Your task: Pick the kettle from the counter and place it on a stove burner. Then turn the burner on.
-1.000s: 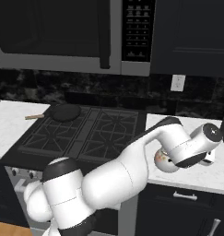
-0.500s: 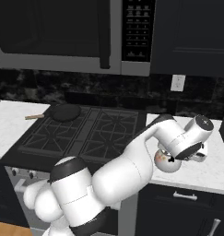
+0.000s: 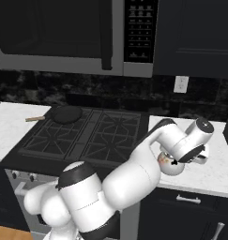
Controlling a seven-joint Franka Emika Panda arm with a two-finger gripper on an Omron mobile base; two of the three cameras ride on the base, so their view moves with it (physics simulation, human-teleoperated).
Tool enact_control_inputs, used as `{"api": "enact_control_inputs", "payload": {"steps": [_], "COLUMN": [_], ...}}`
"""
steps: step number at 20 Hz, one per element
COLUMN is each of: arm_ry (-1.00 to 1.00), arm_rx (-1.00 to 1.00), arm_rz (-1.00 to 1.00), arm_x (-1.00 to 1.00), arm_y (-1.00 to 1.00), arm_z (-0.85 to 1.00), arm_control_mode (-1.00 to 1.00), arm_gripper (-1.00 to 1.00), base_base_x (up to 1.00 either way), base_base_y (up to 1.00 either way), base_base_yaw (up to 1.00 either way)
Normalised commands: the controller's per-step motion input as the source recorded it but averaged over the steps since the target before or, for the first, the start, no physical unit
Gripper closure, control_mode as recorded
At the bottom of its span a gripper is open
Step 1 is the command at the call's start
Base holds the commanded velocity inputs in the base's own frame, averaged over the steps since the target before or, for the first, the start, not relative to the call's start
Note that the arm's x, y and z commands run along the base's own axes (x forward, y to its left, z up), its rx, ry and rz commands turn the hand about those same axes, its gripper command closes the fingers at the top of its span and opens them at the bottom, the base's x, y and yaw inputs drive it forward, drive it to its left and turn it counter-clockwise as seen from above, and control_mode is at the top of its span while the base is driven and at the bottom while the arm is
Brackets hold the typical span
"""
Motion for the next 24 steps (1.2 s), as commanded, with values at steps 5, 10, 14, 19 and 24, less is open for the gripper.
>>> {"api": "enact_control_inputs", "payload": {"steps": [5,10,14,19,24], "arm_ry": [-0.01,0.0,0.0,0.0,-0.03], "arm_rx": [-0.01,0.0,0.0,0.0,0.0], "arm_rz": [0.0,0.0,0.0,0.0,0.0], "arm_x": [0.28,0.25,0.21,0.02,-0.01], "arm_y": [0.0,0.0,0.0,0.0,0.0], "arm_z": [-0.16,-0.15,-0.05,0.0,0.02], "arm_control_mode": [-1.0,-1.0,-1.0,-1.0,-1.0], "arm_gripper": [-1.0,-1.0,1.0,1.0,1.0], "base_base_x": [0.0,0.0,0.0,0.0,0.0], "base_base_y": [0.0,0.0,0.0,0.0,0.0], "base_base_yaw": [0.0,0.0,0.0,0.0,0.0]}}
